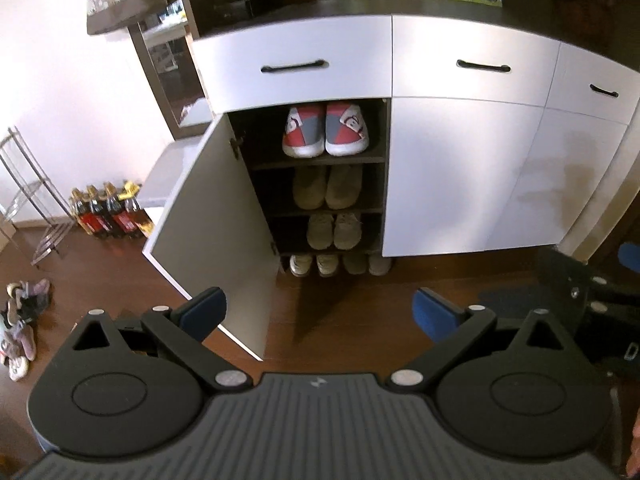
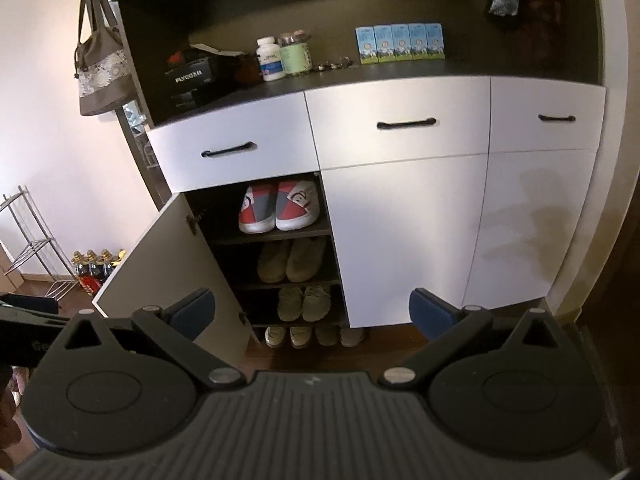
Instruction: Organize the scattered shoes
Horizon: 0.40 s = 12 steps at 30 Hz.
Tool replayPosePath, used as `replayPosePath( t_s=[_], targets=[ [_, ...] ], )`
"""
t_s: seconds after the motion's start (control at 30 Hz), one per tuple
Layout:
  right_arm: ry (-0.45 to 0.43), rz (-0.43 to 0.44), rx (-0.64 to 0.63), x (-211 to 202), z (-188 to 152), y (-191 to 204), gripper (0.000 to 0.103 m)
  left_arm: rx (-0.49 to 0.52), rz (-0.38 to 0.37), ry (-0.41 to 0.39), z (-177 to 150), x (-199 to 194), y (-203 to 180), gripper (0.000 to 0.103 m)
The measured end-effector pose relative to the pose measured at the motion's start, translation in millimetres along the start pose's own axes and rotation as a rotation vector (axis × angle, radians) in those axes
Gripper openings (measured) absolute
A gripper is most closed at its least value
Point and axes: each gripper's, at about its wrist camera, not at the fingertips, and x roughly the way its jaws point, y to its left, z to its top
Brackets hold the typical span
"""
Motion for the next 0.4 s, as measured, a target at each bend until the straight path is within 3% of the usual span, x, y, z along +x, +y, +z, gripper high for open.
replayPosePath(
  t_s=[0.4],
  targets=[
    [0.04,0.021,-0.032,17,6,-3,0.102,-0.01,0.011,0.026,8,14,-5,0.102]
  ],
)
